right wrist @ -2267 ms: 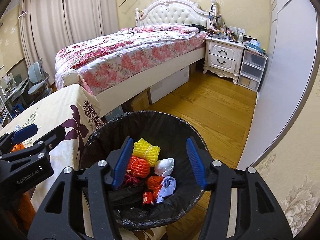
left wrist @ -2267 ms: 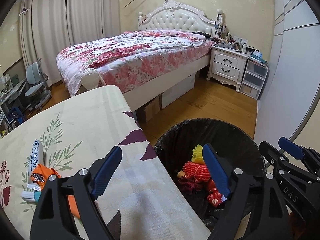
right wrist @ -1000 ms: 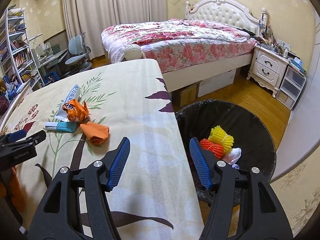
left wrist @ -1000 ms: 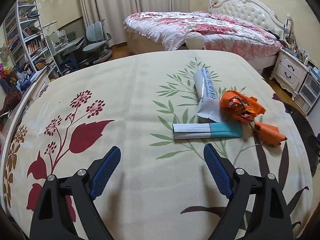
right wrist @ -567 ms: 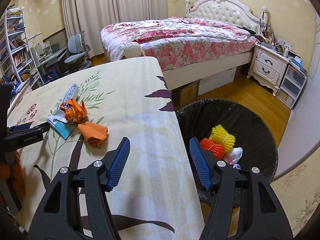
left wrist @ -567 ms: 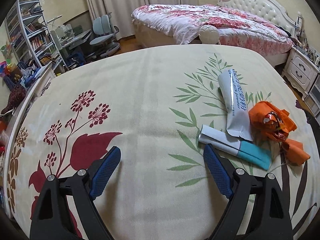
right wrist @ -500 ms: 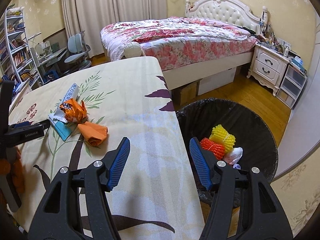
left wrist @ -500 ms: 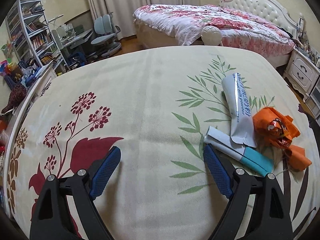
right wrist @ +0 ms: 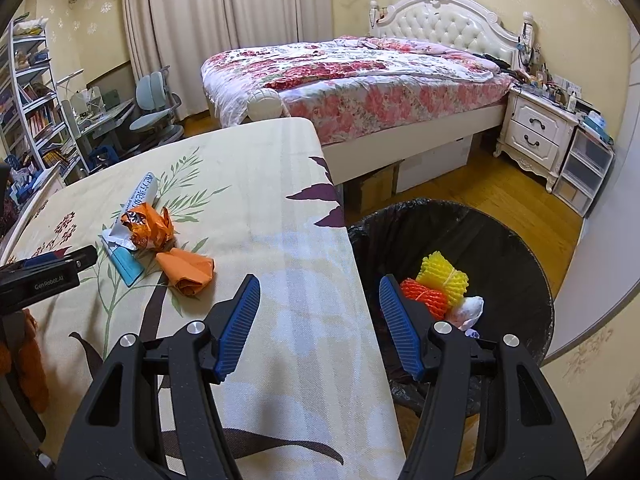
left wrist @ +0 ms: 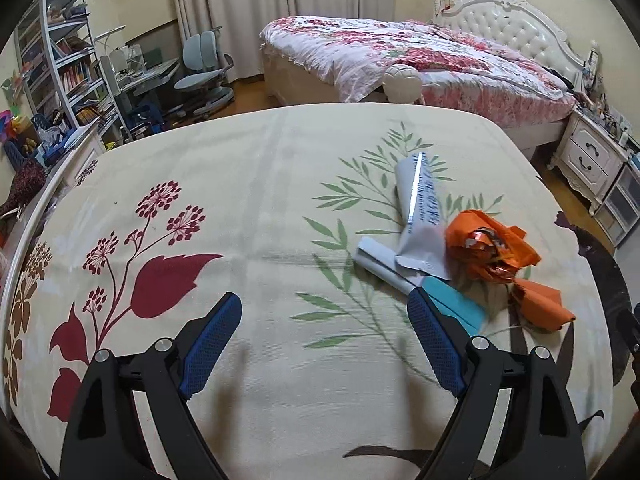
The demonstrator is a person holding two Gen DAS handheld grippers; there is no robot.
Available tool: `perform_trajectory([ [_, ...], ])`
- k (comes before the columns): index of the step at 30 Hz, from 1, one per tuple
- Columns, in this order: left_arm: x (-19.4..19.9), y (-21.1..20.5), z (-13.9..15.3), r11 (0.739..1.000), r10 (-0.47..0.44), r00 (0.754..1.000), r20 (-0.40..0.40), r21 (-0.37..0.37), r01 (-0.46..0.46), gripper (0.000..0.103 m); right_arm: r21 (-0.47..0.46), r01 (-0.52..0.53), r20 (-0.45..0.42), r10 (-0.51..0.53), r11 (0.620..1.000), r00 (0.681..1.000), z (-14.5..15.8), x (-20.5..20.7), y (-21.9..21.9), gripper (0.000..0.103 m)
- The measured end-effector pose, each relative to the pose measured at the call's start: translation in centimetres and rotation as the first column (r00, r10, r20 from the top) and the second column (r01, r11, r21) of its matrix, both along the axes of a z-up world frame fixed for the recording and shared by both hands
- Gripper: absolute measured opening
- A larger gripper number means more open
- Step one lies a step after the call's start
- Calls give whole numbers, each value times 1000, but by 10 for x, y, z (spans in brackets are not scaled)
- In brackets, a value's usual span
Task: Collect trash
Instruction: 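Grasp the white-and-teal tube with the left tool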
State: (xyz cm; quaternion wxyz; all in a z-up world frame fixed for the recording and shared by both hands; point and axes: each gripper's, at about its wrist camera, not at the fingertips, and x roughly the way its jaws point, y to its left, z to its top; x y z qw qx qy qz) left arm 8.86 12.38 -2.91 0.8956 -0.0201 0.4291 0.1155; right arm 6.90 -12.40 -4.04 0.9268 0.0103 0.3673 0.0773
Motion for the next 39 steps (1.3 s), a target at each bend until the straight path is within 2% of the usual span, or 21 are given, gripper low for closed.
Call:
perform_trajectory([
  [5,11,-24,-3,1000,-29,999,-15,8,29,85,16,6,-1,-6,1000,1000,0,0,-5,61],
  [12,31,-35,-14,1000,-8,999,-52,22,9,85,37,12,-11,-12,999,1000,-2,3,-9,61],
  [16,25,-32,-15,999,-11,999,-53,37,13,85,39,5,-14,-5,999,1000,-3,2,-6,61],
  [25,-9,-7,-16,1000,-18,999,-50,13,18,86,32,-17,-23,18,999,1000,-7,0,4,61],
  [30,-6,-7,-13,1000,-26,999,-46,-17,25,86,26,-23,-21,24,999,1000,-6,-3,9,61],
  [36,7,-8,-19,1000,7,998,-65,-24,-9,86,22,-25,-23,25,999,999,-5,-4,11,61],
  [39,0,-5,-18,1000,3,998,-59,-25,-4,86,21,-31,-20,31,999,999,-4,-6,12,61],
])
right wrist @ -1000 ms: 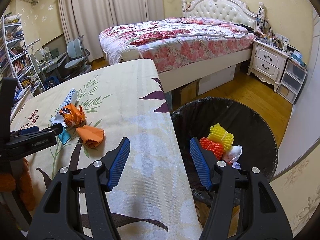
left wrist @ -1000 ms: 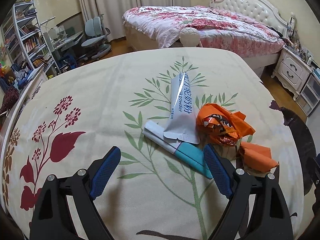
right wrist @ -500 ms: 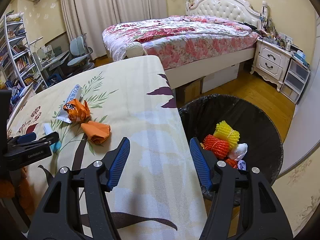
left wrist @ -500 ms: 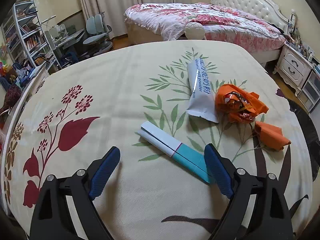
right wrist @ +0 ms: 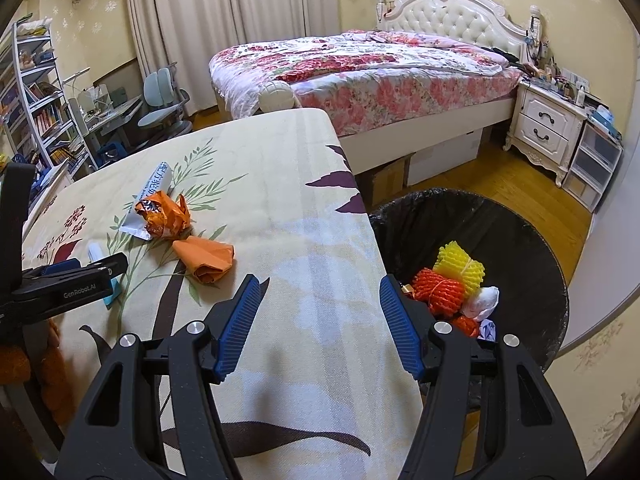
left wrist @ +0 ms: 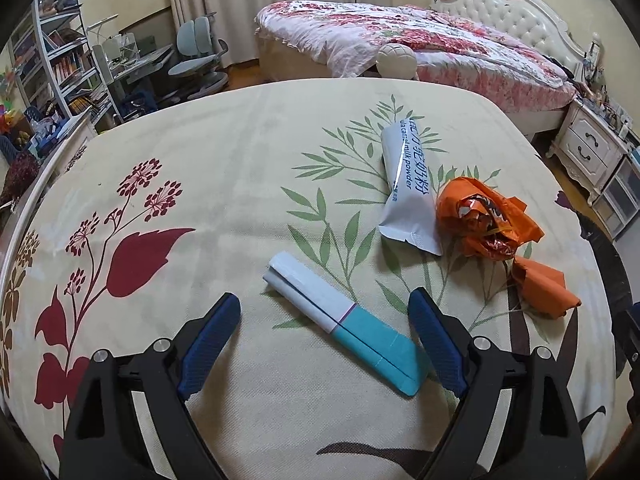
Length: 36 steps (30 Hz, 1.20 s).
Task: Collect trash
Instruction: 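Grasp the white-and-teal tube with the left tool, then grasp the orange cloth with the right tool while the left tool holds the tube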
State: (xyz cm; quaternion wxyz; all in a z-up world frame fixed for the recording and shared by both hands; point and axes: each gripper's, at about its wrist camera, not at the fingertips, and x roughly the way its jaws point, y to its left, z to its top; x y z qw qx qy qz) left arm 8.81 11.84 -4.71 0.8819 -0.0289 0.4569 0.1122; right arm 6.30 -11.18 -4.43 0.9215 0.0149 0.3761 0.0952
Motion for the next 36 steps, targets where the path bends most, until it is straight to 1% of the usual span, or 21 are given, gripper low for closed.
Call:
perform_trajectory([
  [8,-24,15,-1,1000,-12,1000,1,-10,12,86,2,-12,0,12,1000,1000,0,-3,4,61],
  [10,-24,21,-2,999,-11,1000,0,-41,11,86,-1,-16,-2,16,1000,1000,0,-3,6,61],
  [12,-20,22,-1,998,-14,1000,5,-54,14,85,-2,-21,-4,21,1000,1000,-1,-4,9,61],
  [14,-17,18,0,997,-50,999,15,-57,51,76,-4,-25,-5,25,1000,1000,0,-3,10,61],
  [15,-16,15,0,997,-62,998,18,-47,63,73,-6,-28,-5,28,1000,1000,0,-3,11,61],
  [18,-19,9,0,994,-100,994,37,-38,101,62,-9,-40,0,40,999,999,3,-4,17,61],
  [20,-20,9,1,994,-102,994,48,-33,104,47,-14,-46,2,46,999,999,4,-4,20,61],
  [21,-21,10,2,994,-103,993,53,-34,105,43,-15,-50,2,50,999,999,4,-4,22,61],
  [23,-23,12,2,993,-109,992,64,-38,112,28,-18,-55,0,55,998,998,4,-4,25,61],
  [24,-23,13,3,993,-109,992,66,-35,112,23,-19,-58,-2,58,998,998,4,-4,27,61],
  [26,-24,17,3,991,-121,990,74,-52,125,22,-18,-64,-5,64,998,998,4,-4,29,61],
  [28,-24,18,4,989,-130,989,76,-54,134,20,-17,-72,-6,72,997,997,4,-4,32,61],
  [32,-27,23,6,990,-121,989,83,-68,127,19,-16,-94,-5,94,995,996,7,-4,41,61],
  [36,-31,31,11,992,-106,989,107,-53,112,19,-18,-124,-2,124,992,992,10,-2,53,61],
])
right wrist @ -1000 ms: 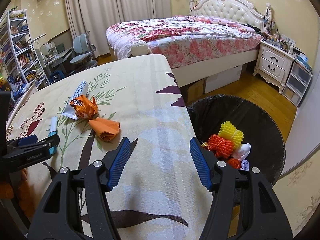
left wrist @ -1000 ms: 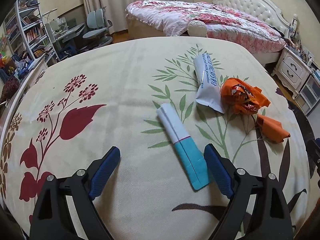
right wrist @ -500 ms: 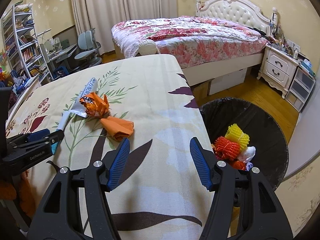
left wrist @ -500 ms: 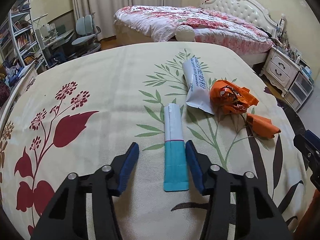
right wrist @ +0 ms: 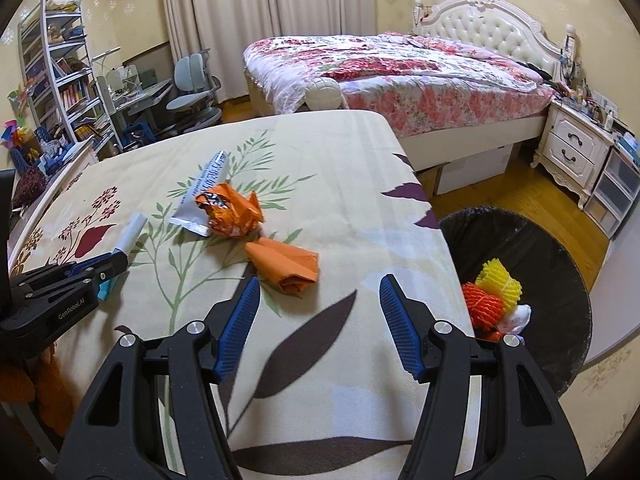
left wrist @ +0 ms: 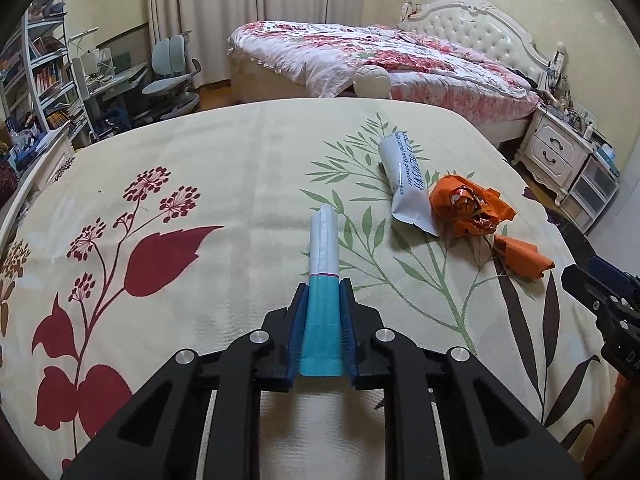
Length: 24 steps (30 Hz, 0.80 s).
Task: Collect trash
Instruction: 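Grasp the orange cloth with the right tool while the left tool holds the tube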
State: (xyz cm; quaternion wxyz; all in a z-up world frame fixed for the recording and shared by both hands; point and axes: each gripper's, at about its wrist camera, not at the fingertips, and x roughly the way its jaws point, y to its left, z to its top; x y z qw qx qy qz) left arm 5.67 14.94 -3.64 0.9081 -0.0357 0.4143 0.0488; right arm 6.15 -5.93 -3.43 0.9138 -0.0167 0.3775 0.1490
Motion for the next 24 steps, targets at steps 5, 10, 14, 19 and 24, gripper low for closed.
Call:
perform_trajectory([
  [5,-2,12,5,1000,27,999,22,14,-27,18,-1,-29,-19,29,1000,999,-3,12,15,61],
  [10,-4,22,6,999,41,999,25,8,-41,18,-24,-37,-53,36,999,998,-12,29,27,61],
  [14,-5,22,4,999,42,999,22,0,-42,18,-42,-46,-88,42,998,995,-19,38,33,61],
  [19,-6,21,2,999,38,999,19,-8,-38,18,-73,-54,-99,46,996,994,-25,37,36,45],
  [24,-10,20,2,999,37,999,19,-19,-36,18,-78,-52,-87,45,996,995,-26,28,34,44],
])
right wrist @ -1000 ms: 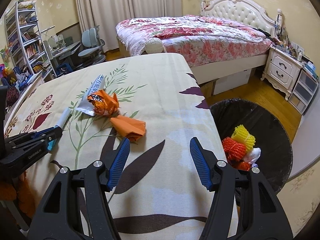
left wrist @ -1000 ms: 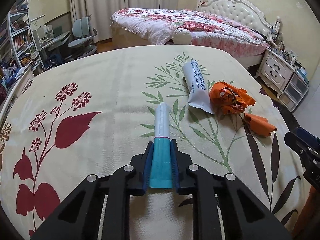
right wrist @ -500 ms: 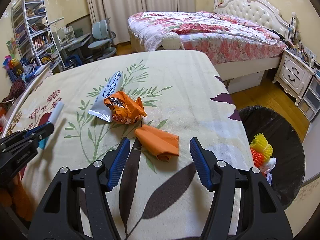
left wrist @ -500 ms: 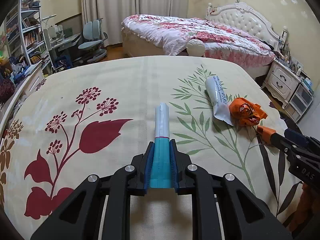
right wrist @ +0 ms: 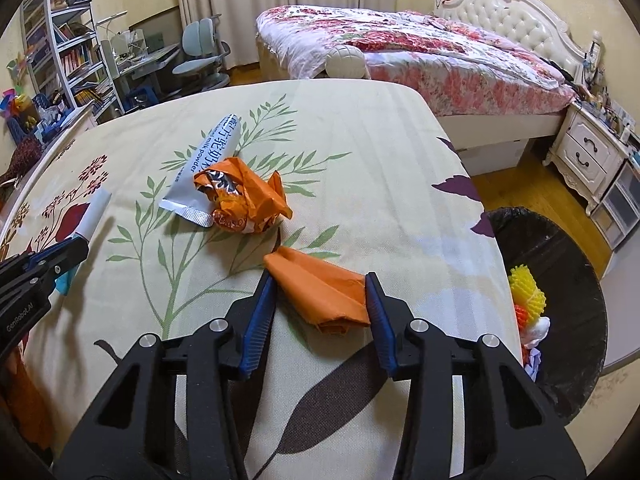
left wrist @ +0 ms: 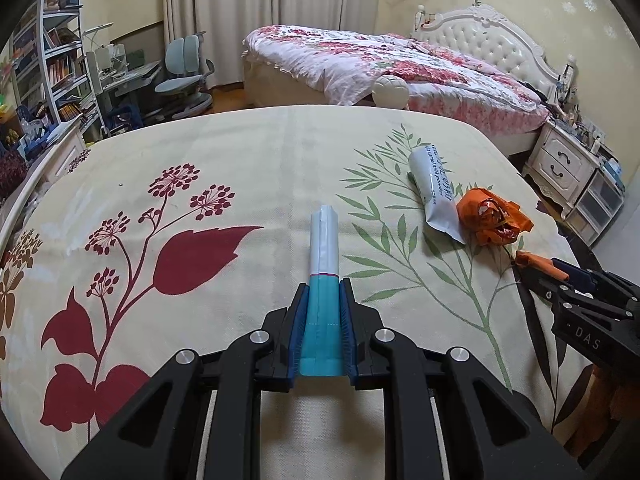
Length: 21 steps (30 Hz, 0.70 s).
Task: Collect trash
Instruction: 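Grasp the orange cloth with the right tool while the left tool holds the tube, then carry the tube and orange cloth over the bin and open both tools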
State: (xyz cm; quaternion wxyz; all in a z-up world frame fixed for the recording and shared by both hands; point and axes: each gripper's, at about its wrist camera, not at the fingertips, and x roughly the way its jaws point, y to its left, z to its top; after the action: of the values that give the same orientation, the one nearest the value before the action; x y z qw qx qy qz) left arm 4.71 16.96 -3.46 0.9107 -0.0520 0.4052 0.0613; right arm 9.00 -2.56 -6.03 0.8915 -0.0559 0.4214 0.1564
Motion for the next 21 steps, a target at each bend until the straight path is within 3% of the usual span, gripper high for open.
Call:
perform_trajectory([
  [11,-8,-23,13,999,-44,999,31,-15,44,18,32,43,44,-45,999,998,14,-29,-29,44],
  [21,-5,-73,28,989,-141,987,74,-23,143,18,60,137,94,-143,989,985,33,-40,-77,44],
])
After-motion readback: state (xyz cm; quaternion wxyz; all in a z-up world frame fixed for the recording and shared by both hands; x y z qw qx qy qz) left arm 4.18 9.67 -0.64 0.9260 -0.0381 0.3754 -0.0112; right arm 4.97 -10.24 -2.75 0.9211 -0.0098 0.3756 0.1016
